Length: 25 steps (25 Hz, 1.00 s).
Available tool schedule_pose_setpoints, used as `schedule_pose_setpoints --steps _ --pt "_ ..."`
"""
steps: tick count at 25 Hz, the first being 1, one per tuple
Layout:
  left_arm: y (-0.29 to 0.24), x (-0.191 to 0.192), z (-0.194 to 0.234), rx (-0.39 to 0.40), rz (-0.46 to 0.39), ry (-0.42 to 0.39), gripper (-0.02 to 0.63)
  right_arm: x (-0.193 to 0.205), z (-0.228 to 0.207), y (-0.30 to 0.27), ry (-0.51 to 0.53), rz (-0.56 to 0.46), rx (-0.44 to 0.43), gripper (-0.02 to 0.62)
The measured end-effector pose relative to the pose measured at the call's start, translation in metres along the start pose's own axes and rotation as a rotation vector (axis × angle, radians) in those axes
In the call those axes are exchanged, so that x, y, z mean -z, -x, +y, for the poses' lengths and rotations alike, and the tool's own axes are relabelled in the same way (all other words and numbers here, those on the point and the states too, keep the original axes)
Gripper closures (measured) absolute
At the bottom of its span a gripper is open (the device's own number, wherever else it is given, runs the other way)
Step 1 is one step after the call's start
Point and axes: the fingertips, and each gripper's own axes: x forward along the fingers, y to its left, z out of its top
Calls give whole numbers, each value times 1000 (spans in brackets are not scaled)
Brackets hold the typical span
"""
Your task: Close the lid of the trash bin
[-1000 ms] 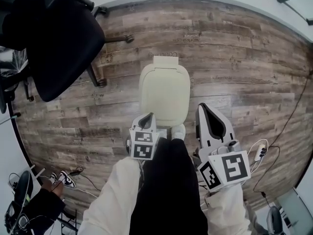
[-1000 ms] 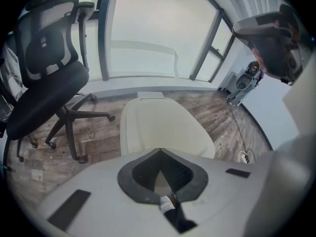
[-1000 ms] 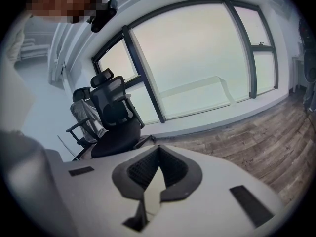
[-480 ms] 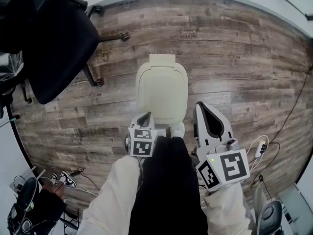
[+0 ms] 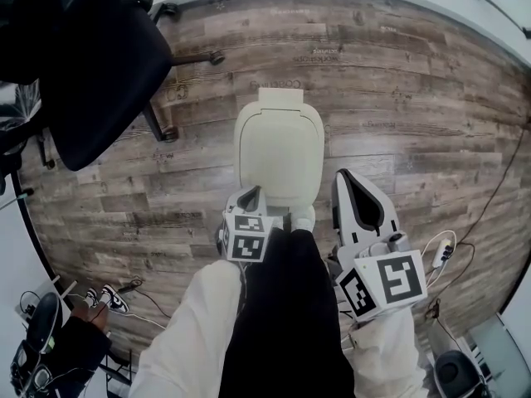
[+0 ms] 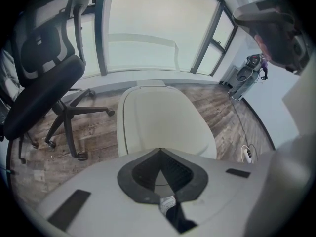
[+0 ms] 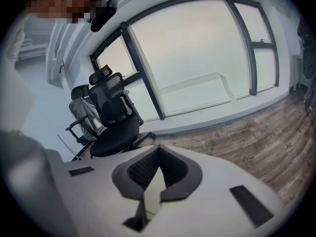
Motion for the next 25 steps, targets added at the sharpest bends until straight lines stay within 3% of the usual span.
schedule_pose_setpoints --steps 17,25 --pt "-2 2 0 -5 24 0 597 3 -8 13 1 -6 7 571" --pt "31 -28 -13 -4 -62 -12 598 -11 -7 30 22 -24 -2 571"
